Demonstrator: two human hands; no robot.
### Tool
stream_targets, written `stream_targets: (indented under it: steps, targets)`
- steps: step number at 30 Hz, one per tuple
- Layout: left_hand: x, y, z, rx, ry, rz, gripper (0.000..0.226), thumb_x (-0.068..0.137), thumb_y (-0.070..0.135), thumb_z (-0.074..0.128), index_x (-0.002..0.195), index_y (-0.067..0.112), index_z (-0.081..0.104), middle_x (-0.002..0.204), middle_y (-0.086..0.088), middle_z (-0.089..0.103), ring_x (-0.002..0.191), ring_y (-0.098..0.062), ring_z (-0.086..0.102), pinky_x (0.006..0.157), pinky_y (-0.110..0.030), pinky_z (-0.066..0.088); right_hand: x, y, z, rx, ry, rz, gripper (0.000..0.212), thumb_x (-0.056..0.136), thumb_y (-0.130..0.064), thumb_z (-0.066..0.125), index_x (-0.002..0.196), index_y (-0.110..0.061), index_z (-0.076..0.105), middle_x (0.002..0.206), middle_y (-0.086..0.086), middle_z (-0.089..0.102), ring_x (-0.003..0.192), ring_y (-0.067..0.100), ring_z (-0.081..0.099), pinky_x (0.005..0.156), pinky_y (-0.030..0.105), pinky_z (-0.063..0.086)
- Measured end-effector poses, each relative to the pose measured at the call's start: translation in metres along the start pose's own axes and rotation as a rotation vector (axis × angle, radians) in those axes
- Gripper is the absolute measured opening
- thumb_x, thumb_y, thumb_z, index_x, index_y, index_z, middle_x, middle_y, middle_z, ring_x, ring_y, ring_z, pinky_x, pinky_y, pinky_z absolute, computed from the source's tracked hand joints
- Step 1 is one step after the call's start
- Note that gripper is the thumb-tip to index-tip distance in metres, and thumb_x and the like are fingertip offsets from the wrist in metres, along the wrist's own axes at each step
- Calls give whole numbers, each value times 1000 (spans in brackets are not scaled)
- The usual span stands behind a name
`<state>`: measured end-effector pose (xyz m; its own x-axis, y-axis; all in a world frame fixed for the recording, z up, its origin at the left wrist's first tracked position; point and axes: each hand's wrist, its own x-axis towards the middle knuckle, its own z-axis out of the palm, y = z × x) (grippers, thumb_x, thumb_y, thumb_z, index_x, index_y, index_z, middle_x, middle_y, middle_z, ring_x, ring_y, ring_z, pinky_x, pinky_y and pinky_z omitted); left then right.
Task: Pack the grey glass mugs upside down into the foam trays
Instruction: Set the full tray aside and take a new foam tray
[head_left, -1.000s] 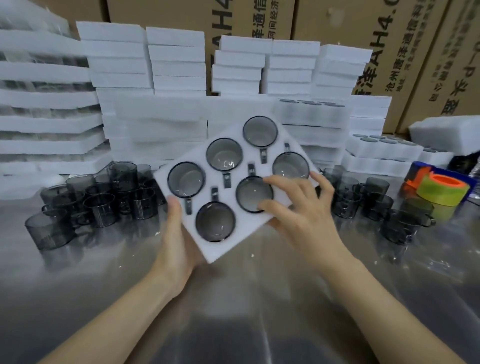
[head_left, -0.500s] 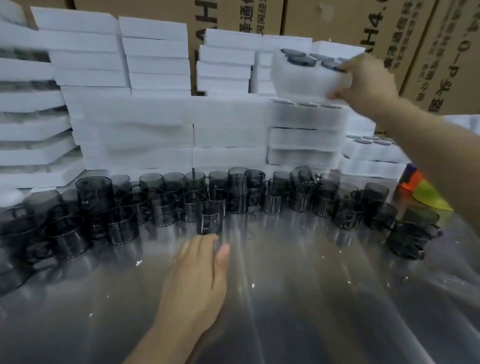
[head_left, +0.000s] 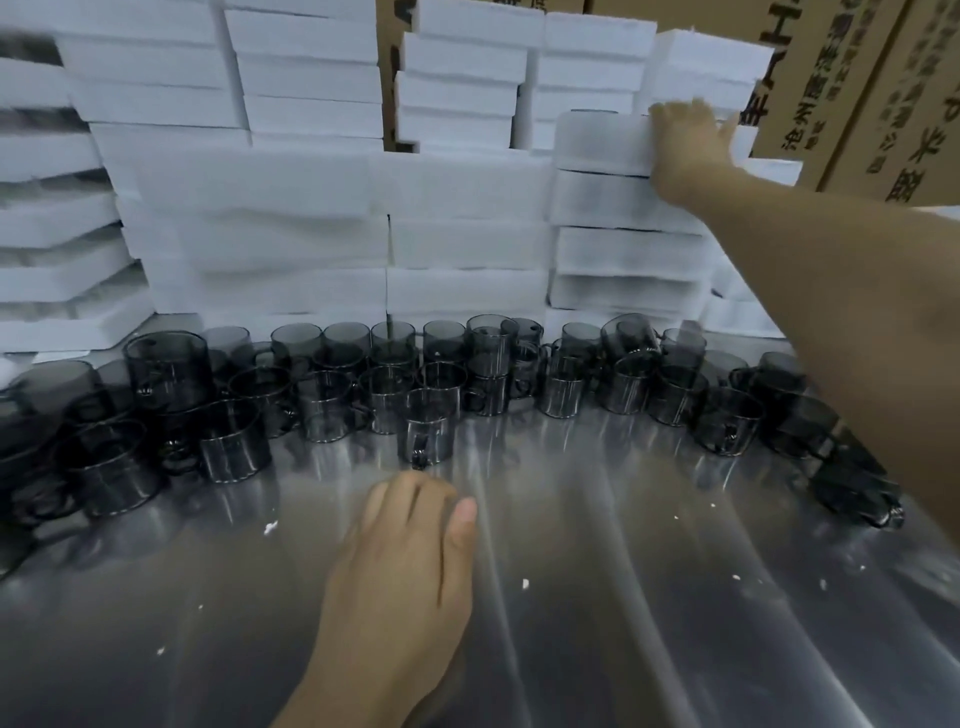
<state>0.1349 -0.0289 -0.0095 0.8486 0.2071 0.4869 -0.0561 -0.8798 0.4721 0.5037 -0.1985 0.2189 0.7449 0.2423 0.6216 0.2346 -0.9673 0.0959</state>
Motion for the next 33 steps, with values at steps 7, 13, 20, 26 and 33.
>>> stream_targets:
  steps: [7, 13, 20, 26, 33]
  targets:
    - [0, 2, -2, 34, -3, -9, 59, 96, 55, 5, 96, 26, 56, 98, 18, 46, 98, -3, 41, 77, -26, 41, -30, -121, 3, 373, -32, -467, 64, 92, 1, 39, 152, -13, 22, 158, 12, 19, 145, 28, 17, 117, 38, 19]
    - [0, 1, -1, 52, 28, -2, 54, 95, 50, 9, 92, 23, 56, 93, 15, 45, 92, -6, 41, 72, -26, 37, -16, -186, 17, 129, -256, -332, 69, 97, -20, 49, 153, -26, 10, 151, 15, 24, 140, 36, 20, 111, 66, 7]
    - [2, -1, -1, 76, 33, -51, 55, 92, 51, 5, 92, 25, 53, 94, 16, 43, 91, -3, 37, 73, -25, 35, -53, -192, -28, 690, 246, -113, 57, 93, -17, 47, 147, -28, 32, 125, 3, 50, 115, 21, 49, 97, 35, 33]
    - [7, -9, 1, -150, 134, -158, 45, 98, 42, 20, 109, 16, 55, 109, 5, 51, 103, -12, 43, 90, -29, 38, -198, -153, -116, 877, 325, -372, 54, 92, -28, 52, 145, -24, 39, 110, 2, 58, 99, 18, 51, 95, 42, 41]
    - [13, -29, -21, -837, 484, -632, 24, 99, 5, 41, 110, 5, 62, 102, -6, 64, 95, -17, 61, 74, -20, 43, -393, -109, -126, 527, 242, -569, 47, 94, -35, 49, 139, -21, 50, 81, -1, 57, 72, 26, 57, 78, 46, 41]
